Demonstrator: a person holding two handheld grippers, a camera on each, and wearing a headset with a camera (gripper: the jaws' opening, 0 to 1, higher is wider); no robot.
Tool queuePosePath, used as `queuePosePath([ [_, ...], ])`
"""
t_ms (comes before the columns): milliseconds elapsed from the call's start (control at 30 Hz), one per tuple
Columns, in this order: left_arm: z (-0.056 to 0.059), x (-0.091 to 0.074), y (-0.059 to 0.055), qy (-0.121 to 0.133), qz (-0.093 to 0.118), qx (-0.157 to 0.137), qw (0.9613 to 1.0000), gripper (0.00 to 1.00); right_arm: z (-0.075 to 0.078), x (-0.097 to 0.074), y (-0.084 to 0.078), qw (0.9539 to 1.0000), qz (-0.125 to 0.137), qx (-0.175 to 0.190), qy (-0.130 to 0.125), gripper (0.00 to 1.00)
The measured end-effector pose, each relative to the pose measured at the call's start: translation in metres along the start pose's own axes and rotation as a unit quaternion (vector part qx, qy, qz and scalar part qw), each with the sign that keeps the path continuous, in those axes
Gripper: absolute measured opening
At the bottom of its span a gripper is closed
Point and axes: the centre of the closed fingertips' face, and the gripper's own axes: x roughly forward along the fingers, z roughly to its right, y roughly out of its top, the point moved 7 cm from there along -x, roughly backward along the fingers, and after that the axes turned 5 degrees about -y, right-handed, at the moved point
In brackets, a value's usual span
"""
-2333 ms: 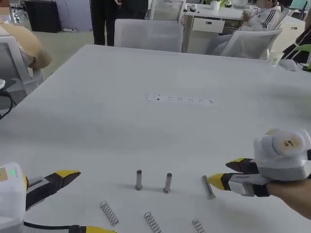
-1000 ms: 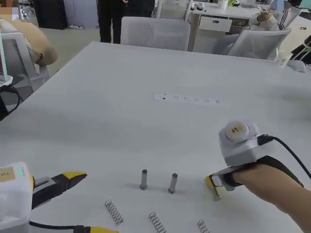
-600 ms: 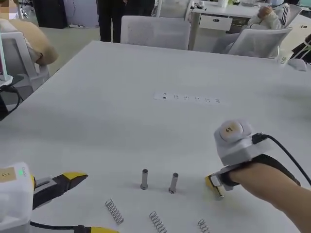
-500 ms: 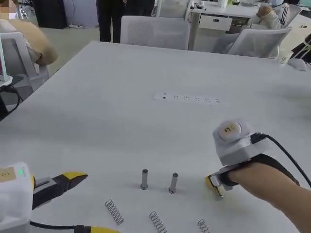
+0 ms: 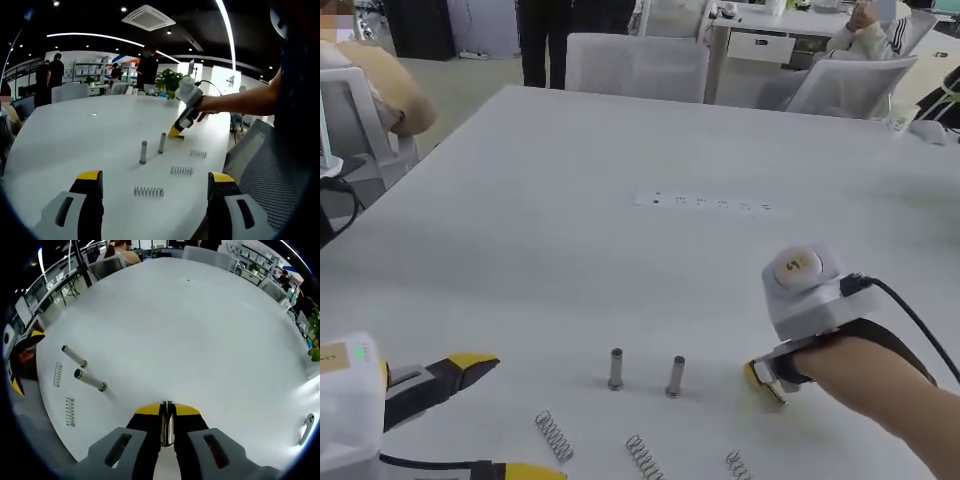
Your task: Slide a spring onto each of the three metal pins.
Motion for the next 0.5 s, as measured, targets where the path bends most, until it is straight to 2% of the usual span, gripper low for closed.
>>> queuePosePath([
  [300, 0.001, 0.003, 0.002, -0.006, -0.001, 0.004, 1.0000, 0.83, -0.003, -0.017, -0.001, 0.9997, 0.024, 0.002, 0.006, 0.05],
  [500, 0.002, 0.004, 0.004, -0.009, -0.002, 0.007, 0.9999, 0.82, -0.006, -0.030, -0.001, 0.9986, 0.052, 0.004, 0.009, 0.05],
])
